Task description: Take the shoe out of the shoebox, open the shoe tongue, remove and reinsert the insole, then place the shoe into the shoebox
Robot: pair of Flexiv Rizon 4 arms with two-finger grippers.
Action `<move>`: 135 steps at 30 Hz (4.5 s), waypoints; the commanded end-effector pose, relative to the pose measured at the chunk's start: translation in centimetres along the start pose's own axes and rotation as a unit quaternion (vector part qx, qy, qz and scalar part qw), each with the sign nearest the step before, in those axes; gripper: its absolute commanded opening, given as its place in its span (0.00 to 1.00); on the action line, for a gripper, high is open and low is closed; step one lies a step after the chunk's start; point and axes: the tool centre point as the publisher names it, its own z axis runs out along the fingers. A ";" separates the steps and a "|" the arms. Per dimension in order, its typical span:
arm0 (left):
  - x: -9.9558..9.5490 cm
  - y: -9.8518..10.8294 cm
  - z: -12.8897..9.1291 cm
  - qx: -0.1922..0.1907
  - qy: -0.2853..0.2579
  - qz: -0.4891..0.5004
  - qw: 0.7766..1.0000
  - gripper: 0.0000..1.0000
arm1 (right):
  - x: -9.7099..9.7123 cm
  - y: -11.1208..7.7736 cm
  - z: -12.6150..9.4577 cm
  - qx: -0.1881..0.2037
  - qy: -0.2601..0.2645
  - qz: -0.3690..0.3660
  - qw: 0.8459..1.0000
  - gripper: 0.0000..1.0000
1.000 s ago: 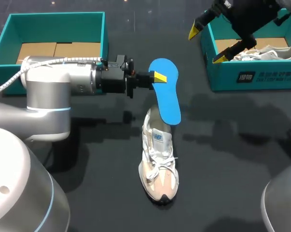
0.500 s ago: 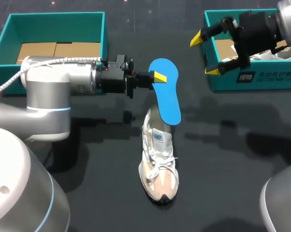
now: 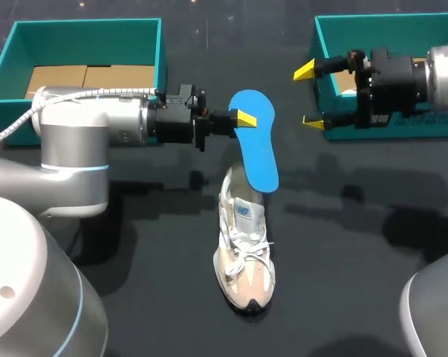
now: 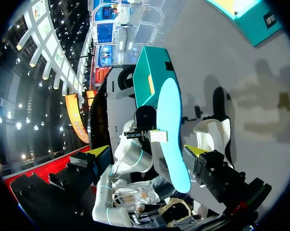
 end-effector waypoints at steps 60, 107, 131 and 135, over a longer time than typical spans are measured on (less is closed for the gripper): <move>7.2 1.9 -3.8 0.084 -0.123 0.946 0.288 0.00 | -0.8 0.6 0.3 0.025 0.044 -0.004 0.999 1.00; 6.0 -0.2 -2.5 0.013 -0.159 0.987 0.021 0.00 | -0.6 -1.2 2.1 0.092 0.026 -0.069 0.993 1.00; 5.0 -1.9 -1.5 0.004 -0.156 0.987 -0.036 0.00 | -0.7 -1.9 4.3 0.156 0.056 -0.102 0.981 1.00; 4.8 -2.1 -1.2 0.002 -0.156 0.987 -0.040 0.00 | -1.3 -2.2 5.3 0.161 0.063 -0.093 0.981 1.00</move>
